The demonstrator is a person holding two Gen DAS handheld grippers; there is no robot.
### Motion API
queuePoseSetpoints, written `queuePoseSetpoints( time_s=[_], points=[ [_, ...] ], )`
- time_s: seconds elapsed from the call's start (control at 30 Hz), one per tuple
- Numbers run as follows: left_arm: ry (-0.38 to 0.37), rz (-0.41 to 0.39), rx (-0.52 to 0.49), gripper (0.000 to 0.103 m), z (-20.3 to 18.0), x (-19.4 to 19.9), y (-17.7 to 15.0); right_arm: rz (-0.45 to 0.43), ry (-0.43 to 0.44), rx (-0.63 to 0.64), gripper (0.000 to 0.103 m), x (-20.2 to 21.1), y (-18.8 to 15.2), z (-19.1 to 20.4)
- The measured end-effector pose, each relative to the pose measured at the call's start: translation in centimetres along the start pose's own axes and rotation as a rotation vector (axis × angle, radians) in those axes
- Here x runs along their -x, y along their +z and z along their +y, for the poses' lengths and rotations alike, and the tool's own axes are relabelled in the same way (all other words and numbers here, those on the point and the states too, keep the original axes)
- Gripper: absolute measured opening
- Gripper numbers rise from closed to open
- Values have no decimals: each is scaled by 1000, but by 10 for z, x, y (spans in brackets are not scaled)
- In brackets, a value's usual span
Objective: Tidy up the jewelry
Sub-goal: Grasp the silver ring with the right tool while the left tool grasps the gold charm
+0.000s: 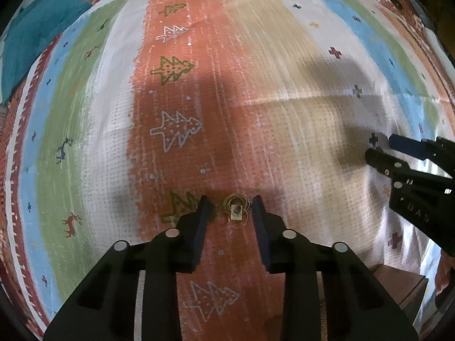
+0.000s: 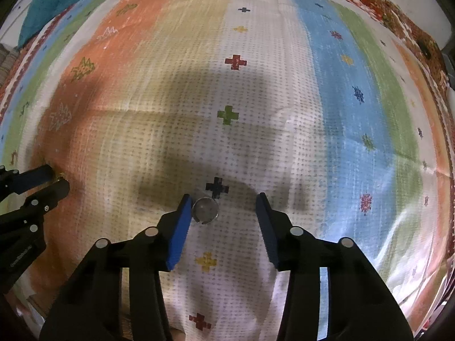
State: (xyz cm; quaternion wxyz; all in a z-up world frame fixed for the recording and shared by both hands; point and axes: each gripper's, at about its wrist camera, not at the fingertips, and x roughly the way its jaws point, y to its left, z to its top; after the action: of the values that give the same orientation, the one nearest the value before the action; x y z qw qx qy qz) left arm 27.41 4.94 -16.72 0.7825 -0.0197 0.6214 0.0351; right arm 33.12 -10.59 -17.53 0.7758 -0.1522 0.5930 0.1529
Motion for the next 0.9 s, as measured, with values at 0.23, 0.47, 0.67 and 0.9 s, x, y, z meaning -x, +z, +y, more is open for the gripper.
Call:
queuePoseSetpoints(
  time_s=[0.23, 0.47, 0.67, 0.9],
  points=[
    [21, -1, -20, 15, -8, -1, -2, -3, 14, 5, 20, -1, -4, 5],
    [18, -9, -22, 12, -8, 1, -2, -20, 26, -8, 20, 4, -7, 1],
    [9, -22, -12, 12, -5, 10, -4, -34, 24, -16, 20, 19, -13, -3],
    [-18, -54, 16, 12, 8, 25, -9, -52, 34, -29, 20, 31, -17, -3]
  ],
)
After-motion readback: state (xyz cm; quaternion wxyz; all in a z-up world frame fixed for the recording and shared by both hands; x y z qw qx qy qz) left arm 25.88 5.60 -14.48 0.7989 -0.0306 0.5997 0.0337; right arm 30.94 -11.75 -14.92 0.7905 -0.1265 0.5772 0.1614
